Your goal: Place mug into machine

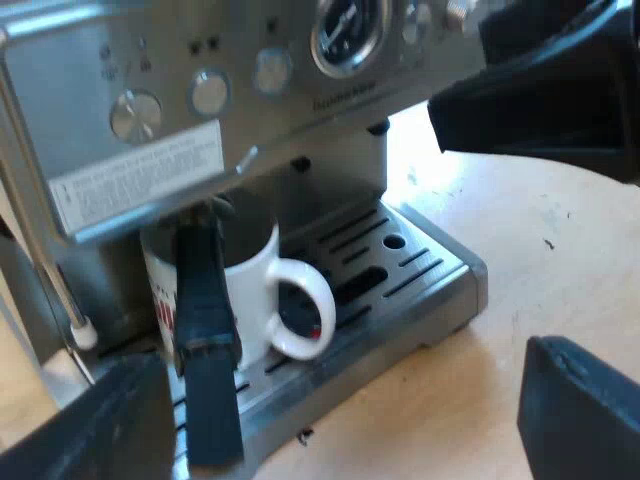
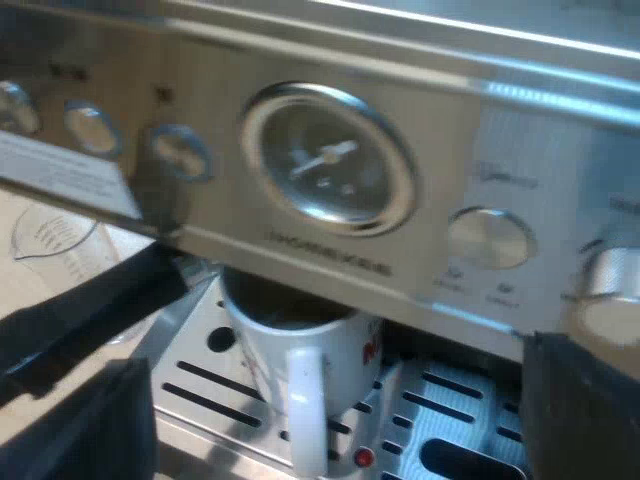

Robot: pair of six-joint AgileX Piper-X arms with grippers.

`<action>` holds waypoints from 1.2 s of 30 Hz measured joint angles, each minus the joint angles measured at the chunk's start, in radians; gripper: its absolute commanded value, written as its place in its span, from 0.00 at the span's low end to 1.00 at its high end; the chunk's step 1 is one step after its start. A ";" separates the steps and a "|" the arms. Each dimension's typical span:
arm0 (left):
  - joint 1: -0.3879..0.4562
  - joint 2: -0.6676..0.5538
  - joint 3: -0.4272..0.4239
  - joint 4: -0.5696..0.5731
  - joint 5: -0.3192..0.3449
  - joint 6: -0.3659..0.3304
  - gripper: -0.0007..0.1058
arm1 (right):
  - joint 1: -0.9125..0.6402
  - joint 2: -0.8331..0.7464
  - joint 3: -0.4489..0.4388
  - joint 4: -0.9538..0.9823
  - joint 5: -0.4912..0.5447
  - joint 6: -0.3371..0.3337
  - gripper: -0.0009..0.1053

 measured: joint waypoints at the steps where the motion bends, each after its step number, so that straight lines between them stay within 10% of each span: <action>1: 0.004 0.016 -0.015 0.000 -0.003 0.000 0.68 | -0.019 -0.003 0.000 0.006 -0.007 0.000 0.77; 18: 0.191 0.095 -0.133 0.004 -0.012 0.007 0.68 | -0.425 -0.201 0.000 0.172 -0.176 0.005 0.77; 36: 0.268 -0.103 -0.134 0.111 -0.014 0.007 0.68 | -0.763 -0.460 0.000 0.360 -0.334 -0.136 0.77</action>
